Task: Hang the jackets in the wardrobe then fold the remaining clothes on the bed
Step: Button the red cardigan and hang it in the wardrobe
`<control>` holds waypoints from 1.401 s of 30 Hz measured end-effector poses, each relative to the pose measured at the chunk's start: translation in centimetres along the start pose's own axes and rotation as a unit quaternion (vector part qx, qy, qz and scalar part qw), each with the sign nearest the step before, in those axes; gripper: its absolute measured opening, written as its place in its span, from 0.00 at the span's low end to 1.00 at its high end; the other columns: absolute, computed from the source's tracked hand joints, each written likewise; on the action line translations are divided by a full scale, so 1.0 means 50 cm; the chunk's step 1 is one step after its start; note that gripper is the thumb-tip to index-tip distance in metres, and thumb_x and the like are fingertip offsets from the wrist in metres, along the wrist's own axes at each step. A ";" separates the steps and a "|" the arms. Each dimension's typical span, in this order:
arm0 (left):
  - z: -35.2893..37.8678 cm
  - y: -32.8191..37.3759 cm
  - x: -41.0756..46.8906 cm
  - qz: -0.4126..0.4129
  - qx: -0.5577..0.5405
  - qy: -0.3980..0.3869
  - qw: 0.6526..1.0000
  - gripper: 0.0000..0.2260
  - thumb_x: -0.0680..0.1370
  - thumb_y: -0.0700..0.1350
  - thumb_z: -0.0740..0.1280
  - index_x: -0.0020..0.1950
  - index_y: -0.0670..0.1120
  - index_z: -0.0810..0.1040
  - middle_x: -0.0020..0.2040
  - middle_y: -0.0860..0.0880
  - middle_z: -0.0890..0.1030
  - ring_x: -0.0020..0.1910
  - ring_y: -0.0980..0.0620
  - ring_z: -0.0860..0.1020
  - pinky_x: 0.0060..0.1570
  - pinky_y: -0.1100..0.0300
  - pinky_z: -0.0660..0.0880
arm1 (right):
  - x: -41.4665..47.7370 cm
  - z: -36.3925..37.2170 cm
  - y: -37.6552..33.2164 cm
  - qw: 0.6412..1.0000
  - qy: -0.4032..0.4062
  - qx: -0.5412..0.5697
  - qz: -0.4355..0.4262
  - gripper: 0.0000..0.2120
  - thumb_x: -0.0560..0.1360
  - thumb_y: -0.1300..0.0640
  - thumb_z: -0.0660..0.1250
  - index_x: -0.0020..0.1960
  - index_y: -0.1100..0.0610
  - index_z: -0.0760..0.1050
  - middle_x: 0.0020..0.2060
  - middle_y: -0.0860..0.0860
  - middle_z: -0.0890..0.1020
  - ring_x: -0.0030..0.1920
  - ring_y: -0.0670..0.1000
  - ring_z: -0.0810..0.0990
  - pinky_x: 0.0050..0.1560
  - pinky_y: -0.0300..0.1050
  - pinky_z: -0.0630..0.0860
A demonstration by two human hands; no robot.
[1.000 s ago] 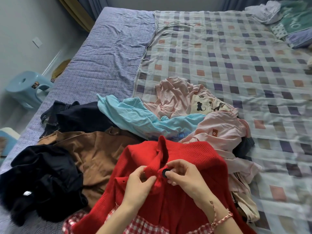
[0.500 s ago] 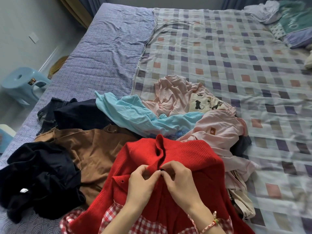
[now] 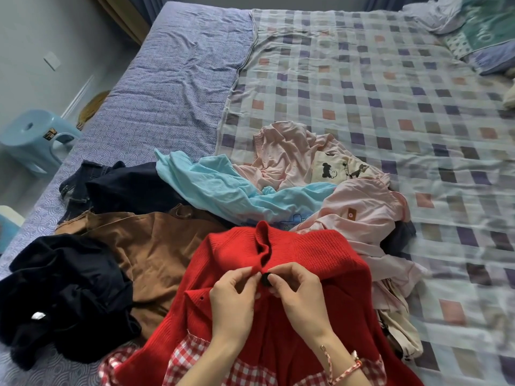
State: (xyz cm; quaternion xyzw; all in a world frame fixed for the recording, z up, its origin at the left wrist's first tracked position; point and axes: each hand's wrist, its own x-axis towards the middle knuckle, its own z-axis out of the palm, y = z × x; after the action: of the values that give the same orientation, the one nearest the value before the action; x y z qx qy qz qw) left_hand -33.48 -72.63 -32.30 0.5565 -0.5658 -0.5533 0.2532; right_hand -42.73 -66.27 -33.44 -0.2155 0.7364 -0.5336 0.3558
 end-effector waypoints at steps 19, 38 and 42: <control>-0.022 0.009 0.019 -0.234 -0.256 -0.164 0.923 0.04 0.72 0.33 0.66 0.43 0.36 0.81 0.37 0.43 0.83 0.34 0.53 0.82 0.35 0.65 0.79 | 0.000 -0.003 0.000 0.999 0.000 0.052 0.004 0.11 0.71 0.69 0.70 0.37 0.54 0.80 0.32 0.51 0.83 0.32 0.45 0.80 0.38 0.39 0.77; 0.000 -0.042 -0.006 0.237 0.163 -0.030 0.957 0.05 0.69 0.39 0.68 0.40 0.49 0.79 0.37 0.57 0.77 0.40 0.63 0.76 0.40 0.77 0.69 | 0.001 0.049 -0.002 0.991 0.105 0.043 0.076 0.10 0.70 0.64 0.72 0.33 0.53 0.78 0.29 0.47 0.82 0.33 0.42 0.80 0.39 0.35 0.76; 0.011 -0.040 -0.003 0.226 0.200 -0.027 0.953 0.04 0.69 0.41 0.66 0.41 0.44 0.80 0.37 0.56 0.76 0.39 0.60 0.75 0.39 0.73 0.71 | 0.010 0.056 0.003 0.981 0.122 0.083 0.125 0.08 0.68 0.63 0.74 0.32 0.54 0.80 0.30 0.50 0.83 0.33 0.45 0.81 0.42 0.44 0.79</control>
State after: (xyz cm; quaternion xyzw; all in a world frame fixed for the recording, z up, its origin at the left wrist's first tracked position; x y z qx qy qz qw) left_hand -33.24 -71.85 -34.20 0.4375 -0.7826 -0.3723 0.2399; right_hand -40.91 -68.35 -34.25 -0.0249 0.7484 -0.5667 0.3436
